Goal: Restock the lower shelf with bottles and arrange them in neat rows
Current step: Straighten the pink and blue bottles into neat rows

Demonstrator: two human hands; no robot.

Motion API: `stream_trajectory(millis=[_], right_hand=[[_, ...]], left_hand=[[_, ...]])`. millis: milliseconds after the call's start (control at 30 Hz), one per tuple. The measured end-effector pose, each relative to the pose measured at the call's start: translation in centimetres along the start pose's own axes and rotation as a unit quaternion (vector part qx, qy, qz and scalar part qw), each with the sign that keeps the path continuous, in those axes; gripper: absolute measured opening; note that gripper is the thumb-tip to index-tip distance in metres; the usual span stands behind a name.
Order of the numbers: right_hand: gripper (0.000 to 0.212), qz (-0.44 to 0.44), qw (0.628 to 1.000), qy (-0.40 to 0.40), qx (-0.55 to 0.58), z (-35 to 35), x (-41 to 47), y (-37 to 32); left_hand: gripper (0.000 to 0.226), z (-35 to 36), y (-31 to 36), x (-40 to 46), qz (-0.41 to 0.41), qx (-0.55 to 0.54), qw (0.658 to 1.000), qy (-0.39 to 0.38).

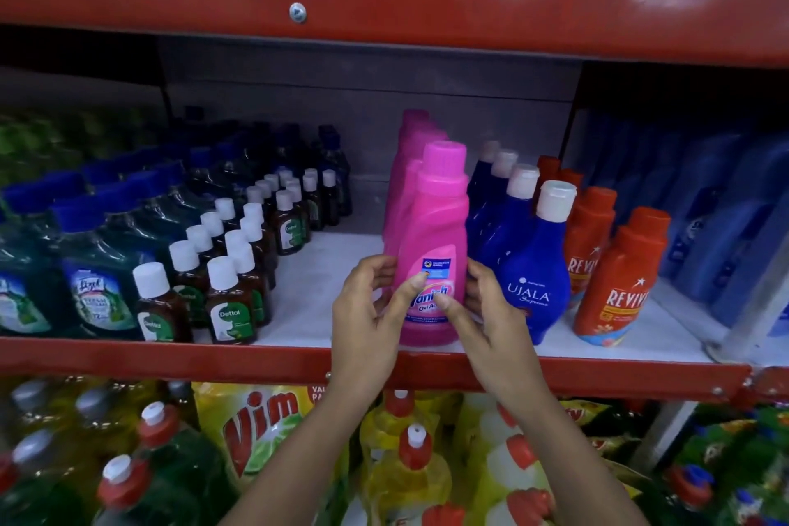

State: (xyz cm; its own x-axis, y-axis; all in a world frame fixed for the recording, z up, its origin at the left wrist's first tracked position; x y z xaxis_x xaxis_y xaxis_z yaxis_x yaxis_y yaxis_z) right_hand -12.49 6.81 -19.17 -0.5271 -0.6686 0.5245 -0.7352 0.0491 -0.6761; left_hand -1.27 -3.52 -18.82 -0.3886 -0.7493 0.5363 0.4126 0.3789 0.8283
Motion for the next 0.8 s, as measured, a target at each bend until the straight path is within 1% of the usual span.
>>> stream_trajectory(millis=[100,200,333,433,567,633,667,733,800], right_hand=[[0.040,-0.005,1.000,-0.013,0.012,-0.2,0.0,0.1],[0.044,-0.006,0.999,-0.029,0.023,-0.2,0.0,0.1],[0.050,-0.012,0.998,-0.051,0.022,-0.1,0.0,0.3],[0.054,-0.014,0.998,-0.054,0.013,-0.1,-0.1,0.5],[0.058,-0.024,0.998,-0.049,0.001,-0.1,-0.3,0.0],[0.056,-0.033,0.999,-0.021,0.025,-0.5,-0.6,-0.4],[0.053,-0.030,0.999,0.009,0.044,-0.8,-1.0,-0.4],[0.042,-0.010,0.993,0.103,0.061,-2.0,-2.1,0.1],[0.035,-0.005,0.976,0.210,0.055,-3.5,-3.4,0.8]], left_hand=[[0.045,0.0,0.3,-0.1,-0.001,0.008,1.000,-0.003],[0.045,0.1,0.5,-0.2,0.002,0.017,1.000,-0.007],[0.039,0.2,0.7,-0.4,0.013,0.025,1.000,-0.003],[0.034,0.2,0.8,-0.5,0.018,0.030,0.999,-0.003],[0.035,0.5,1.2,-0.8,0.025,0.034,0.999,-0.004],[0.034,0.7,1.3,-1.0,0.021,0.025,0.999,0.008],[0.035,0.7,1.3,-1.2,0.016,0.014,0.999,0.024],[0.036,0.6,1.0,-1.8,0.019,-0.002,0.997,0.075],[0.030,1.1,1.3,-2.8,0.061,0.018,0.991,0.114]])
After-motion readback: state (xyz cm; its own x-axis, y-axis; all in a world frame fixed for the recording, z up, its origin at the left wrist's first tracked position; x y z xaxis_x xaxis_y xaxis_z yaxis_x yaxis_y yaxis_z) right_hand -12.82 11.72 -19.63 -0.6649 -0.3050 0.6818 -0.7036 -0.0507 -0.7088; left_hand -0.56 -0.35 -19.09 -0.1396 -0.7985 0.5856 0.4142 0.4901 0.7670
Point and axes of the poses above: each hand's wrist, its own x-axis towards the middle knuckle, its own z-axis out of the palm, y = z × x, the point moved 4 cm from there along x, towards the middle knuckle, and after that the axes turned 15 degrees about -x, right-handed, at the moved point
